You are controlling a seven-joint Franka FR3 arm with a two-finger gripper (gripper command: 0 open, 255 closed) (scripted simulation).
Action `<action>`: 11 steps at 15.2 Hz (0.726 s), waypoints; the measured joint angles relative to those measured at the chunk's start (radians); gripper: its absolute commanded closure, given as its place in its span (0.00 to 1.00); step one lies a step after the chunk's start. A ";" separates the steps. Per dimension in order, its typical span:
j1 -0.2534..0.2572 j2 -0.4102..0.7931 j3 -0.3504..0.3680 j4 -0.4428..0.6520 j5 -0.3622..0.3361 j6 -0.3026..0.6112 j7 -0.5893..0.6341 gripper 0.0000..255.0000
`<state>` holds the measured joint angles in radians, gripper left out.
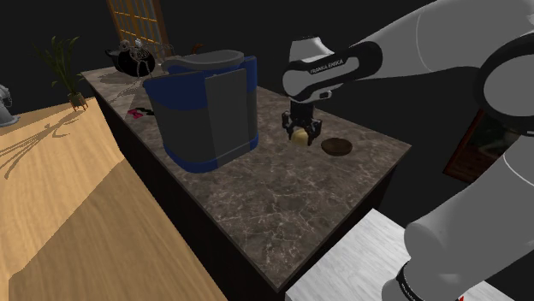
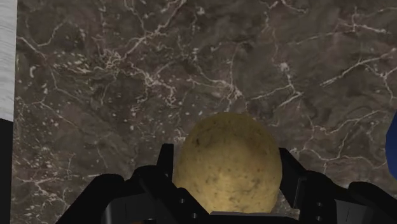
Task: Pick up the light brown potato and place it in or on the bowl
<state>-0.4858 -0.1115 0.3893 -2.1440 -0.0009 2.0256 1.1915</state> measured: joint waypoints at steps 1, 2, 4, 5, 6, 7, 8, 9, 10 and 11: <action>-0.013 -0.001 -0.016 0.001 -0.002 -0.001 -0.027 1.00; -0.024 -0.004 -0.030 -0.007 -0.003 0.005 -0.053 1.00; -0.044 -0.001 -0.054 -0.005 -0.007 0.007 -0.095 1.00; -0.055 -0.001 -0.068 -0.001 -0.009 0.004 -0.119 1.00; -0.068 0.006 -0.084 0.005 -0.013 0.005 -0.145 1.00; -0.081 0.011 -0.099 0.002 -0.017 0.014 -0.171 1.00; -0.091 0.011 -0.111 0.002 -0.018 0.014 -0.192 1.00; -0.101 0.026 -0.122 0.023 -0.024 0.008 -0.212 1.00; -0.113 0.028 -0.136 0.028 -0.026 0.006 -0.237 1.00; -0.124 0.048 -0.148 0.042 -0.033 0.012 -0.255 1.00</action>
<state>-0.6099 -0.0632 0.2416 -2.1019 -0.0337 2.0380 0.9362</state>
